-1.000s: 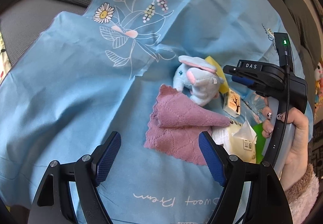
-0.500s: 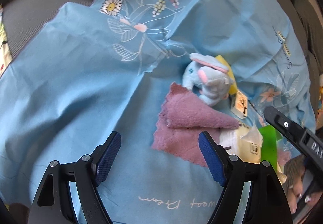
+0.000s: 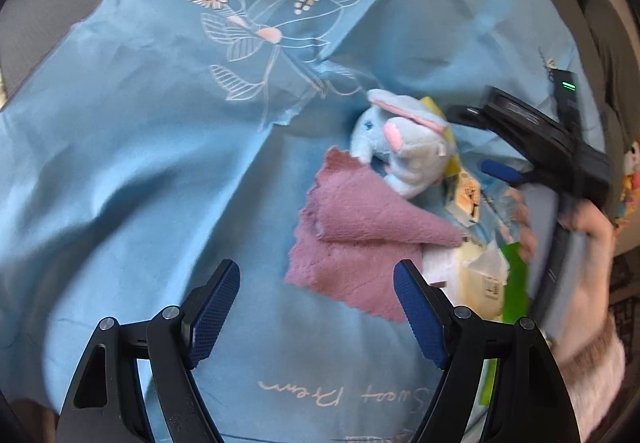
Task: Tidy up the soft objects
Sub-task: 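Grasp the yellow sponge with the right gripper and lift, then carry the yellow sponge with the right gripper into the green box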
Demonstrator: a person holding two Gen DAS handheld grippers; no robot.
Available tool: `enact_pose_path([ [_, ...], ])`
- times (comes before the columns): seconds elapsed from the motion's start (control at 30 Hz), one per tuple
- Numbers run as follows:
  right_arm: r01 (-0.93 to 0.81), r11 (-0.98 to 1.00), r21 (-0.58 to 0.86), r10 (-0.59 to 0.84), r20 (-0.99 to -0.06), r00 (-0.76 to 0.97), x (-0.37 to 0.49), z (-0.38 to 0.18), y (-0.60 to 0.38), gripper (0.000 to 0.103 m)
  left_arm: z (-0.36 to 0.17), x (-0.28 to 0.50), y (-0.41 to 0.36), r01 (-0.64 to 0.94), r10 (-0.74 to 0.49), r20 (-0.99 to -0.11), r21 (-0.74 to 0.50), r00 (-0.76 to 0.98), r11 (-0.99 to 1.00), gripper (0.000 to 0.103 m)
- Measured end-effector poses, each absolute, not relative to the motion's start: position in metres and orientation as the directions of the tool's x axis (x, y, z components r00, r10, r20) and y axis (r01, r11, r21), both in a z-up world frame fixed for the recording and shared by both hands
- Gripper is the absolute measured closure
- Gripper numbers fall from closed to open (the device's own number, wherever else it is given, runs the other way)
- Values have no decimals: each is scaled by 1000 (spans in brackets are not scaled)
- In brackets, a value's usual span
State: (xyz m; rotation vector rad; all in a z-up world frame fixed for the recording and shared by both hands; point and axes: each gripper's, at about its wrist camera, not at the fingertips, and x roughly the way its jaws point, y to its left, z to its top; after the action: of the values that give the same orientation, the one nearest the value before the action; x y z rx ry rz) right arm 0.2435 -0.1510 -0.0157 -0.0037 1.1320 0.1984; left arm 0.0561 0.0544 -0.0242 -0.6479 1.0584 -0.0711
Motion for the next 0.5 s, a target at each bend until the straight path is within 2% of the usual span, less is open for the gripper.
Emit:
enact_pose_path([
  [0.07,-152,983,102,150,-922,356,268,-30,-148,1,-27,62,55,-253,-365,-791,-531,491,809,23],
  [0.13,-124,992,33,73,-938,339,286,-48,-145,1,-31,66,55,-270,-351,-806,-514,476,814,23],
  [0.23,-111,994,-3,31,-951,308,297,-71,-148,11,-28,67,58,-257,-345,-808,-504,478,825,23],
  [0.27,-95,995,40,67,-951,301,296,-72,-151,17,-25,66,60,-257,-345,-799,-512,492,819,23],
  [0.3,-81,991,105,125,-945,303,294,-69,-155,39,-24,64,61,-260,-344,-792,-519,504,814,23],
  [0.33,-79,988,134,152,-939,310,290,-64,-156,42,-23,64,63,-268,-338,-791,-520,510,811,23],
  [0.43,-104,991,78,113,-915,386,262,-32,-154,42,-24,61,64,-279,-332,-802,-510,497,814,23],
  [0.5,-149,985,89,144,-896,421,230,-5,-151,43,-21,56,65,-278,-327,-798,-510,506,814,23],
])
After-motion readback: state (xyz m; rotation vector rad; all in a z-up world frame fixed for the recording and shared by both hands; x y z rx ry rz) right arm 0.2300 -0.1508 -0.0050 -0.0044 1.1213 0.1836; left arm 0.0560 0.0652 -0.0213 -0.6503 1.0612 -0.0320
